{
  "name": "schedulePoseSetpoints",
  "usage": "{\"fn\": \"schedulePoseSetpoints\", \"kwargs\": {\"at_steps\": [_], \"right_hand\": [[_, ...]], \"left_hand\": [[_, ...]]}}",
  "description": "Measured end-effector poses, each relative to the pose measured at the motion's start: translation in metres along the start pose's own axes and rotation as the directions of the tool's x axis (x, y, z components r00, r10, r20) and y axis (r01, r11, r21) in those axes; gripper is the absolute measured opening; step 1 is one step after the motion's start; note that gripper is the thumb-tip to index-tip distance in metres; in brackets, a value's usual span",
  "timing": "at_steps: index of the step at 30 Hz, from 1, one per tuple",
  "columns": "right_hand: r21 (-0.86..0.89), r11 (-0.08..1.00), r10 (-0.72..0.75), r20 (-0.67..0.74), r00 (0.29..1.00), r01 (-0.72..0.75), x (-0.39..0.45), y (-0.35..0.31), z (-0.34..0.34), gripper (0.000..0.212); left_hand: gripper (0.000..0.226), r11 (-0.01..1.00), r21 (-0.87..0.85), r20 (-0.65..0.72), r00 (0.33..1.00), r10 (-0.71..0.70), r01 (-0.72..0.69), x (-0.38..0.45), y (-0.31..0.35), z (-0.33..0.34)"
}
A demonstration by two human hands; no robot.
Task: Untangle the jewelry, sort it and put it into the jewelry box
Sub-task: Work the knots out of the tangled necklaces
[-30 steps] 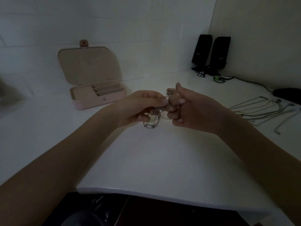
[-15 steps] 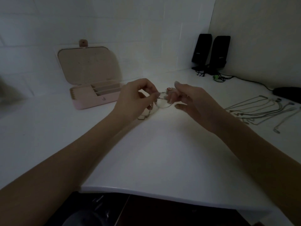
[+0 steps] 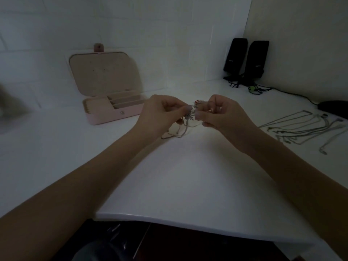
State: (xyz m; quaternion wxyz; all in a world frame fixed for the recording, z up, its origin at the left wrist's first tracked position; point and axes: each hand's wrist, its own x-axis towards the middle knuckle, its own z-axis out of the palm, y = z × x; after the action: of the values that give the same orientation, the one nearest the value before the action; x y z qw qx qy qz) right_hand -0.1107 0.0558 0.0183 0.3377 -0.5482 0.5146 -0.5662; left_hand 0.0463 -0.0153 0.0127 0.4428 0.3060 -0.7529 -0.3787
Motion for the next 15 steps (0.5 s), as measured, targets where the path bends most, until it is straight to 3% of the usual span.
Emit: {"fn": "schedulePoseSetpoints", "kwargs": {"at_steps": [5,15], "right_hand": [[0.026,0.998,-0.052,-0.024,0.998,0.052,0.0008,0.0026,-0.0018,0.037],[-0.063,0.998,0.018,0.017,1.000,-0.017,0.0005,0.0032,0.0044,0.028]], "left_hand": [[0.005,0.999,-0.051,-0.028,1.000,-0.005,0.004,0.0032,-0.0016,0.0006],[0.007,0.999,0.008,0.058,0.997,0.045,-0.046,0.0033,-0.0057,0.0003]]}}
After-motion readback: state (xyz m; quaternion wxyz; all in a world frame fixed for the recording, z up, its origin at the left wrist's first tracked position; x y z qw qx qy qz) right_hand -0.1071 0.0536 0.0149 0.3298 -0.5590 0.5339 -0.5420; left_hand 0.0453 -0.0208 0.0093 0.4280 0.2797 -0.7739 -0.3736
